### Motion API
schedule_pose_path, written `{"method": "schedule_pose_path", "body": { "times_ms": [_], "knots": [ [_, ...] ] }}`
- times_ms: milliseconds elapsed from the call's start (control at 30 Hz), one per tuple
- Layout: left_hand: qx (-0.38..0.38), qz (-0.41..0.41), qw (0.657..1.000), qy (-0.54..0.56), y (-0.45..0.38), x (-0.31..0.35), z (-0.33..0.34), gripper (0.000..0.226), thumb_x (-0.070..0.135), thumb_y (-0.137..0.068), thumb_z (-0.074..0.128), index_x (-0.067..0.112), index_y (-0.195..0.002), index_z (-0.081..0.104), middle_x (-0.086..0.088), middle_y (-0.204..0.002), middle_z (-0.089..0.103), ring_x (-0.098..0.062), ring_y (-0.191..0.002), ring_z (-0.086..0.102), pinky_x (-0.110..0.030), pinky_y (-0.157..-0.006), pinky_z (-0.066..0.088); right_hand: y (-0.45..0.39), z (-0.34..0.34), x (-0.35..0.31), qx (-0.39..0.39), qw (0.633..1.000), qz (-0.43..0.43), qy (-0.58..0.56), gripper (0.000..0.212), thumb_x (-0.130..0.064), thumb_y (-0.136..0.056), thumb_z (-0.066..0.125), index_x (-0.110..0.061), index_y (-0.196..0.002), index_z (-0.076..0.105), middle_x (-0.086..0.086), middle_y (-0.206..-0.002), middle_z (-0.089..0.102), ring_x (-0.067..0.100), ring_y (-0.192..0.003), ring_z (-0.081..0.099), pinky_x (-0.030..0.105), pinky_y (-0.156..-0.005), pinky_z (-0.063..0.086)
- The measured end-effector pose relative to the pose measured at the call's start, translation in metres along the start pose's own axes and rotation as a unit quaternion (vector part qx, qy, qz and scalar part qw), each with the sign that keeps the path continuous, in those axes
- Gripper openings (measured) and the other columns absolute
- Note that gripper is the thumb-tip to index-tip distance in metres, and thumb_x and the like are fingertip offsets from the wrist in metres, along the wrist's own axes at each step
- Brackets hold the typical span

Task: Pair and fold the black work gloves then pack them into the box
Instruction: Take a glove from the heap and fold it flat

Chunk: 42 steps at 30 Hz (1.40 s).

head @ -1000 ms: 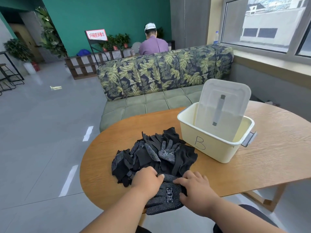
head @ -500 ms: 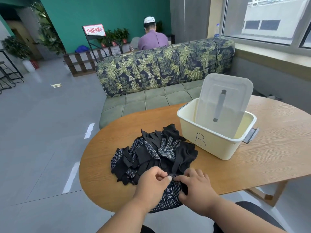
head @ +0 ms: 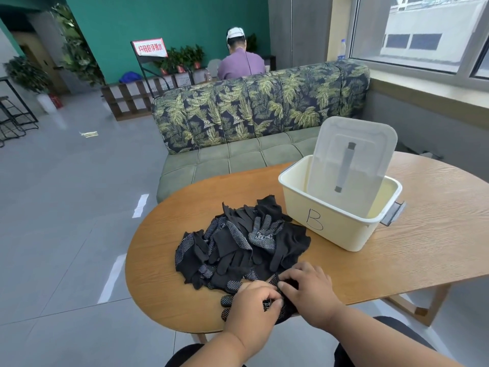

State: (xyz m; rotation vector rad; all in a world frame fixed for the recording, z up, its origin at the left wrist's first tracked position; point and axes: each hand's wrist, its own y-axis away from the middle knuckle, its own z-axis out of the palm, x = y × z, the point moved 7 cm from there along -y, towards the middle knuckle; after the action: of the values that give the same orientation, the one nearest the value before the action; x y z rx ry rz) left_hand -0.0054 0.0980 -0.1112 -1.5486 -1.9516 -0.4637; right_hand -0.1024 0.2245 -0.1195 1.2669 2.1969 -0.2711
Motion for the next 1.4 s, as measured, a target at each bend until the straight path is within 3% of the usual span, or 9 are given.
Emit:
{"method": "schedule_pose_path", "body": {
  "times_ms": [133, 233, 333, 467, 633, 900, 1100, 1267, 1400],
  "knots": [
    [-0.002, 0.032, 0.999, -0.015, 0.007, 0.003, -0.007, 0.015, 0.033, -0.086, 0.069, 0.035, -0.099, 0.074, 0.031, -0.113, 0.058, 0.012, -0.118, 0.039, -0.005, -0.101, 0.026, 0.003, 0.001, -0.003, 0.032, 0.999, -0.007, 0.028, 0.027, -0.057, -0.093, 0.061, -0.048, -0.118, 0.062, -0.023, -0.121, 0.048, 0.014, -0.117, 0.041, 0.034, -0.099, 0.031],
    [-0.003, 0.038, 0.997, -0.068, 0.018, 0.003, -0.026, 0.021, 0.047, -0.082, 0.07, 0.036, -0.1, 0.068, 0.028, -0.111, 0.052, 0.003, -0.114, 0.039, -0.016, -0.1, 0.033, 0.005, -0.002, -0.005, 0.049, 0.998, -0.023, 0.017, 0.028, -0.055, -0.091, 0.067, -0.046, -0.116, 0.057, -0.023, -0.113, 0.048, 0.014, -0.11, 0.041, 0.035, -0.095, 0.032],
    [-0.086, 0.024, 0.984, -0.154, 0.034, -0.012, -0.038, 0.043, 0.058, -0.076, 0.071, 0.039, -0.113, 0.062, 0.024, -0.115, 0.045, -0.002, -0.114, 0.037, -0.022, -0.1, 0.037, 0.005, -0.006, -0.008, 0.063, 0.995, -0.062, 0.042, 0.024, -0.053, -0.09, 0.07, -0.046, -0.111, 0.059, -0.02, -0.107, 0.045, 0.013, -0.103, 0.038, 0.035, -0.089, 0.032],
    [-0.097, 0.02, 0.98, -0.17, 0.047, -0.026, -0.05, 0.037, 0.035, -0.086, 0.068, 0.04, -0.122, 0.06, 0.021, -0.121, 0.044, -0.002, -0.116, 0.037, -0.019, -0.1, 0.036, 0.008, -0.007, -0.026, 0.094, 0.976, -0.155, 0.122, 0.012, -0.036, -0.085, 0.078, -0.043, -0.091, 0.071, -0.016, -0.095, 0.05, 0.017, -0.093, 0.045, 0.034, -0.076, 0.03],
    [-0.077, 0.014, 0.988, -0.134, 0.045, -0.033, -0.06, 0.026, 0.022, -0.095, 0.06, 0.035, -0.115, 0.071, 0.023, -0.116, 0.052, 0.001, -0.116, 0.043, -0.013, -0.098, 0.036, 0.013, 0.01, -0.047, -0.007, 0.959, -0.196, 0.205, 0.034, -0.018, -0.096, 0.052, -0.039, -0.115, 0.072, -0.013, -0.112, 0.059, 0.019, -0.107, 0.049, 0.035, -0.086, 0.034],
    [-0.064, -0.043, 0.997, 0.005, 0.035, -0.032, -0.067, 0.021, 0.019, -0.094, 0.064, 0.037, -0.101, 0.073, 0.024, -0.109, 0.062, 0.009, -0.106, 0.058, -0.011, -0.093, 0.043, 0.032, 0.014, -0.046, 0.022, 0.982, -0.106, 0.154, 0.042, -0.067, -0.082, 0.053, -0.036, -0.105, 0.068, -0.012, -0.108, 0.055, 0.02, -0.112, 0.051, 0.037, -0.094, 0.035],
    [-0.055, -0.125, 0.988, 0.076, 0.027, -0.027, -0.056, 0.015, 0.027, -0.095, 0.065, 0.042, -0.097, 0.071, 0.015, -0.095, 0.07, 0.003, -0.089, 0.064, -0.022, -0.086, 0.054, 0.03, 0.013, -0.043, 0.003, 0.984, -0.104, 0.147, 0.051, -0.075, -0.075, 0.055, -0.038, -0.109, 0.065, -0.014, -0.111, 0.051, 0.018, -0.114, 0.049, 0.036, -0.096, 0.033],
    [-0.043, -0.151, 0.987, 0.046, 0.02, -0.024, -0.04, 0.01, 0.029, -0.094, 0.068, 0.038, -0.098, 0.066, 0.011, -0.089, 0.068, -0.001, -0.076, 0.061, -0.022, -0.077, 0.053, 0.033, 0.016, -0.041, -0.004, 0.98, -0.115, 0.16, 0.064, -0.079, -0.069, 0.048, -0.04, -0.118, 0.06, -0.016, -0.114, 0.051, 0.018, -0.113, 0.046, 0.035, -0.098, 0.032],
    [0.0, -0.161, 0.987, -0.017, 0.018, -0.02, -0.037, 0.02, 0.035, -0.092, 0.068, 0.042, -0.106, 0.056, 0.013, -0.088, 0.063, 0.0, -0.076, 0.059, -0.018, -0.064, 0.044, 0.037, 0.017, -0.038, 0.027, 0.979, -0.135, 0.149, 0.056, -0.072, -0.073, 0.048, -0.04, -0.117, 0.06, -0.016, -0.11, 0.059, 0.018, -0.108, 0.053, 0.037, -0.096, 0.038]
  ]
}}
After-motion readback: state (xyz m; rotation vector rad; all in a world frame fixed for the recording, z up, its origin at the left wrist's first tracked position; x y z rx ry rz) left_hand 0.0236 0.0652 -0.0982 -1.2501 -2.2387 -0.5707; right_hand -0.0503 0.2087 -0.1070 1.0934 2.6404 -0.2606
